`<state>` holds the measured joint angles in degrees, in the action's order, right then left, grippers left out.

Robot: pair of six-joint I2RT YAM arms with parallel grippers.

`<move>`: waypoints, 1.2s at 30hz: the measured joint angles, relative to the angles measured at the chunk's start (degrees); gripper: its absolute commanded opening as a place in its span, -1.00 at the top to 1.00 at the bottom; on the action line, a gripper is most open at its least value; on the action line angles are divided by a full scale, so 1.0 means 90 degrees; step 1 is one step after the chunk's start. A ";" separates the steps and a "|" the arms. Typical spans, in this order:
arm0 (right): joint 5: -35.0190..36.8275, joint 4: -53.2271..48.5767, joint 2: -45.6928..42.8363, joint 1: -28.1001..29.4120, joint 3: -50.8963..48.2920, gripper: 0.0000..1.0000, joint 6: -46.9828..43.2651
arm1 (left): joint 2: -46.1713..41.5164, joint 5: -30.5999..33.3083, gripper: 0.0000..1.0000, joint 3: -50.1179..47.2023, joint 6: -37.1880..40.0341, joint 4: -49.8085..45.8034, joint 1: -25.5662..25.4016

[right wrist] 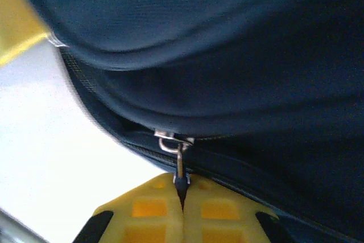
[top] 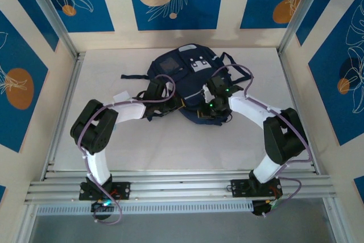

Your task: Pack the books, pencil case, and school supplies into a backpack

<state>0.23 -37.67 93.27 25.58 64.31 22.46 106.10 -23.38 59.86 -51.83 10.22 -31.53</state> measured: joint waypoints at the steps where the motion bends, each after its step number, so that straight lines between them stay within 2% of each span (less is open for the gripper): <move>1: 0.0231 -0.0192 -0.0010 -0.0109 0.0061 1.00 -0.0090 | -0.0029 0.0019 1.00 0.0000 0.0063 -0.0056 0.0005; 8: 0.2004 -0.0750 -0.0012 -0.0670 0.0486 1.00 -0.0223 | -0.0165 0.0112 1.00 0.0024 0.0427 -0.0401 0.0063; 12: 0.2025 -0.0607 -0.0063 -0.0602 0.0406 1.00 -0.0420 | -0.0146 0.0199 1.00 0.0272 0.0719 -0.0872 0.0189; 16: 0.1664 -0.0117 -0.0435 -0.0107 -0.0005 1.00 -0.0668 | 0.0209 0.0352 1.00 0.0923 0.1013 -0.1523 0.0532; 17: 0.1554 0.0012 -0.0508 0.0063 -0.0061 1.00 -0.0699 | 0.0374 0.0408 0.82 0.1178 0.1100 -0.1710 0.0646; 20: 0.1141 0.0374 -0.0556 0.0403 -0.0078 1.00 -0.0707 | 0.0799 0.0600 -0.01 0.1957 0.1372 -0.2186 0.0865; 22: 0.0874 0.0532 -0.0554 0.0471 -0.0078 1.00 -0.0661 | 0.0928 0.0765 -0.38 0.2419 0.1515 -0.2482 0.1010; 24: 0.0617 0.0687 -0.0554 0.0483 -0.0075 1.00 -0.0549 | 0.0908 0.0874 -0.64 0.2686 0.1627 -0.2601 0.1073; 29: -0.0002 0.1234 -0.0522 0.0576 -0.0075 1.00 0.0000 | 0.0243 0.0940 -0.68 0.2438 0.1780 -0.2640 0.0962; 36: -0.0522 0.2016 -0.0413 0.0578 -0.0204 1.00 0.0833 | -0.1093 0.0697 -0.68 0.0775 0.1251 -0.2142 0.0896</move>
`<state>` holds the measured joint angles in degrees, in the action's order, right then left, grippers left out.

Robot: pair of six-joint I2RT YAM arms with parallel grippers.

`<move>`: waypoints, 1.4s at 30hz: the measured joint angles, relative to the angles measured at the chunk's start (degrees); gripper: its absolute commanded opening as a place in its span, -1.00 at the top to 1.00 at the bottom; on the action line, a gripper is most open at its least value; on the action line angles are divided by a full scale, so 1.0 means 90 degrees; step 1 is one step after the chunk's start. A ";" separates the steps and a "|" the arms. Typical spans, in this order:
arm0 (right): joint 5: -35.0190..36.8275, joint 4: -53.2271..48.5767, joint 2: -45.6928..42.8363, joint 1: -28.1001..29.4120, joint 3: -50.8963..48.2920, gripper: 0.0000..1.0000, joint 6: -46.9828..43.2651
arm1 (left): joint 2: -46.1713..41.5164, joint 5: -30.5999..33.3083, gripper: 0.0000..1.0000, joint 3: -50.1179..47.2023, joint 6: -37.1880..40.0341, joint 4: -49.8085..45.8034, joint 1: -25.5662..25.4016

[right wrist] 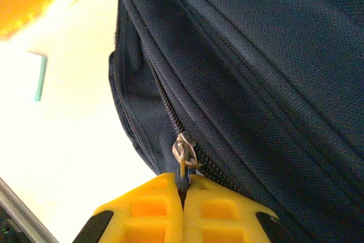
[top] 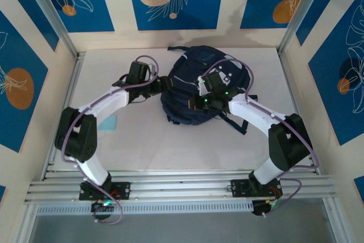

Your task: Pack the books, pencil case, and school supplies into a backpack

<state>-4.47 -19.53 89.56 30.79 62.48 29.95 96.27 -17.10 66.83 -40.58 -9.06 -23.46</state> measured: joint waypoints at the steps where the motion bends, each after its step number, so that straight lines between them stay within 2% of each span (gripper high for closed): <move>1: -0.0090 0.0146 0.0010 0.0000 -0.0053 1.00 0.0129 | -0.0068 -0.0068 -0.68 -0.0255 -0.0155 0.0119 -0.0034; 6: -0.0539 0.0525 0.0194 0.0000 -0.0114 1.00 0.0580 | 0.0131 -0.0153 -0.65 -0.0879 -0.0636 0.0483 -0.0396; 9: -0.0738 0.0568 0.0243 -0.0012 -0.0146 1.00 0.0687 | 0.0474 -0.0138 -0.45 -0.0879 -0.0782 0.0777 -0.0500; 10: -0.0789 0.0561 0.0243 -0.0017 -0.0165 1.00 0.0685 | 0.0588 -0.0124 -0.27 -0.0865 -0.0806 0.0843 -0.0498; 13: -0.0916 0.0313 0.0243 -0.0019 -0.0172 1.00 0.0559 | 0.0804 -0.0063 0.72 -0.0794 -0.0857 0.0935 -0.0491; 14: -0.0913 0.0172 0.0243 -0.0032 -0.0172 1.00 0.0471 | 0.0843 -0.0061 0.96 -0.0765 -0.0852 0.0940 -0.0493; 18: -0.0843 -0.0624 0.0245 -0.0143 -0.0143 1.00 -0.0138 | 0.0908 -0.0073 1.00 -0.0656 -0.0716 0.0886 -0.0495; 21: -0.0415 -0.1440 0.0267 -0.0231 0.0012 1.00 -0.0639 | 0.0908 -0.0073 1.00 -0.0656 -0.0636 0.0852 -0.0483; 24: 0.0420 -0.2200 0.0291 -0.0323 0.0151 1.00 -0.0988 | 0.0903 -0.0073 1.00 -0.0656 -0.0542 0.0814 -0.0461; 29: 0.2273 -0.3111 0.0614 -0.0629 0.0498 1.00 -0.1161 | 0.0814 -0.0053 1.00 -0.0656 -0.0350 0.0685 -0.0437; 35: 0.3575 -0.3145 0.1105 -0.1105 0.1032 1.00 -0.1214 | 0.0641 -0.0041 1.00 -0.0699 -0.0253 0.0578 -0.0435; 42: 0.3835 -0.2314 0.1127 -0.1877 0.1095 1.00 -0.1452 | 0.0483 -0.0041 1.00 -0.0821 -0.0143 0.0597 -0.0413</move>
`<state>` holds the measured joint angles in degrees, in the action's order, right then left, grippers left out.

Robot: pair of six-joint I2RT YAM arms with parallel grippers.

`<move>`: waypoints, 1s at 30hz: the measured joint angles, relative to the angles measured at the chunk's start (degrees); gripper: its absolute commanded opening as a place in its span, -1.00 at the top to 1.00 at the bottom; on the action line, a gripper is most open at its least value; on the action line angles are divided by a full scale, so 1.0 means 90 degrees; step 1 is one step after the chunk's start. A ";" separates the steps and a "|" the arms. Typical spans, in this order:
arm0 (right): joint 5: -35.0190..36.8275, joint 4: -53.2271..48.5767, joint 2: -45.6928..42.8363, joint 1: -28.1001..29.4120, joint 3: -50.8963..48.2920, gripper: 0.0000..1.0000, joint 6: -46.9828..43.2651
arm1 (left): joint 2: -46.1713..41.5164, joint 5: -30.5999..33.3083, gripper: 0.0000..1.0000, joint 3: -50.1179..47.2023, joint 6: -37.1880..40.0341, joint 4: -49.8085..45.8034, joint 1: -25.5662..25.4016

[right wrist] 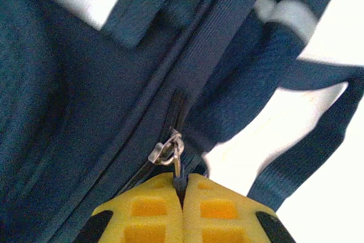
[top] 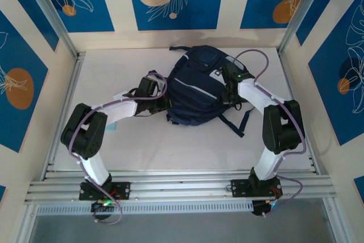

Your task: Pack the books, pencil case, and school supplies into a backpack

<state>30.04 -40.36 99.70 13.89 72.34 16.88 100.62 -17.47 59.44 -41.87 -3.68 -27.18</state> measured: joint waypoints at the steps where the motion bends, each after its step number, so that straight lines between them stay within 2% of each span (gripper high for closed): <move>1: -0.0053 0.0083 0.0000 -0.0090 0.0007 1.00 -0.0022 | -0.0017 -0.0002 1.00 -0.0017 0.0005 0.0010 0.0002; 6: -0.0495 0.0131 -0.0010 -0.0299 0.0080 1.00 -0.0095 | -0.0068 -0.0005 1.00 -0.0041 0.0005 0.0032 0.0002; 14: -0.0566 0.0216 -0.0015 -0.0393 0.0075 1.00 -0.0262 | -0.0119 -0.0007 1.00 -0.0066 0.0121 0.0044 0.0049; 21: -0.1086 0.0340 -0.0017 -0.0546 0.0039 0.96 -0.0277 | -0.0340 -0.0078 1.00 -0.0216 0.0148 0.0175 0.0109; 24: -0.1217 0.0396 -0.0022 -0.0544 0.0017 0.80 -0.0274 | -0.0340 -0.0117 1.00 -0.0243 0.0148 0.0143 0.0141; 30: -0.1166 0.0423 -0.0406 -0.0500 -0.0049 0.09 -0.0019 | -0.0340 -0.0146 1.00 -0.0255 0.0143 0.0027 0.0136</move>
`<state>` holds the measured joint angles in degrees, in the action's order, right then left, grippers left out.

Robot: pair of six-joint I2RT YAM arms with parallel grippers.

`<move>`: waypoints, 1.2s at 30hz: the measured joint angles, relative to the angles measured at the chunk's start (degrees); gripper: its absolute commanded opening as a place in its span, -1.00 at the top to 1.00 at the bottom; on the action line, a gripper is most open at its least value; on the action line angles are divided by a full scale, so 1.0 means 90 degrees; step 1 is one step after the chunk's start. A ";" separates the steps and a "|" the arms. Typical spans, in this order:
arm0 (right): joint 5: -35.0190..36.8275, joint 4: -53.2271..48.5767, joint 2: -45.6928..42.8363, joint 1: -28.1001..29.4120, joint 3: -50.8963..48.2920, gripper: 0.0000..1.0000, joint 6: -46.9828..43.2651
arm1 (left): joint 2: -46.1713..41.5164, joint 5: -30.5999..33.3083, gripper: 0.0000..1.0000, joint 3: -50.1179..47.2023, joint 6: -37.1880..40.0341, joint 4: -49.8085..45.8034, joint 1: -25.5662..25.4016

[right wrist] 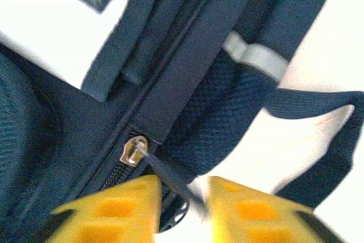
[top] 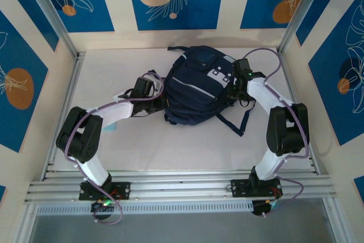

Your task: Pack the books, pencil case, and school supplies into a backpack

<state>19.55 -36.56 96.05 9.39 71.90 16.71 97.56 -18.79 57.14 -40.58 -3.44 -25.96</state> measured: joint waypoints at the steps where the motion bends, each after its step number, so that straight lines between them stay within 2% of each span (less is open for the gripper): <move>1: -0.0005 0.0017 -0.0160 0.0029 -0.0051 -0.03 0.0066 | -0.0002 0.0000 1.00 -0.0029 -0.0012 0.0000 -0.0024; 5: -0.0204 0.0070 -0.0940 0.0301 -0.0352 -0.30 0.0379 | -0.0002 -0.0012 1.00 -0.0175 -0.0257 0.0206 -0.0141; 8: -0.0634 0.0304 -0.1345 0.0522 -0.0619 -0.48 0.0617 | -0.0002 -0.0027 1.00 -0.0231 -0.0427 0.0355 -0.0257; 11: -0.1207 0.0658 -0.1479 0.0583 -0.0913 -0.55 0.0850 | 0.0000 -0.0027 1.00 -0.0238 -0.0549 0.0454 -0.0379; 18: -0.1872 0.1270 -0.1001 0.0624 -0.1044 -0.57 0.1275 | 0.0000 -0.0027 1.00 -0.0342 -0.0799 0.0738 -0.0466; 25: -0.1909 0.1479 -0.0355 0.0738 -0.1037 -0.57 0.1486 | 0.0002 -0.0022 1.00 -0.0393 -0.0962 0.0950 -0.0551; 31: -0.1914 0.1491 -0.0398 0.0899 -0.1059 -0.54 0.1661 | 0.0058 0.0051 1.00 -0.0393 -0.0962 0.0979 -0.0595; 36: -0.1899 0.1389 -0.0816 0.1399 -0.1355 -0.53 0.1933 | 0.0187 0.0177 1.00 -0.0393 -0.0962 0.1054 -0.0639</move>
<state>2.46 -24.05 88.71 21.98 59.70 34.11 99.24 -17.19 53.60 -49.23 6.04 -31.70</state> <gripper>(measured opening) 0.770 0.050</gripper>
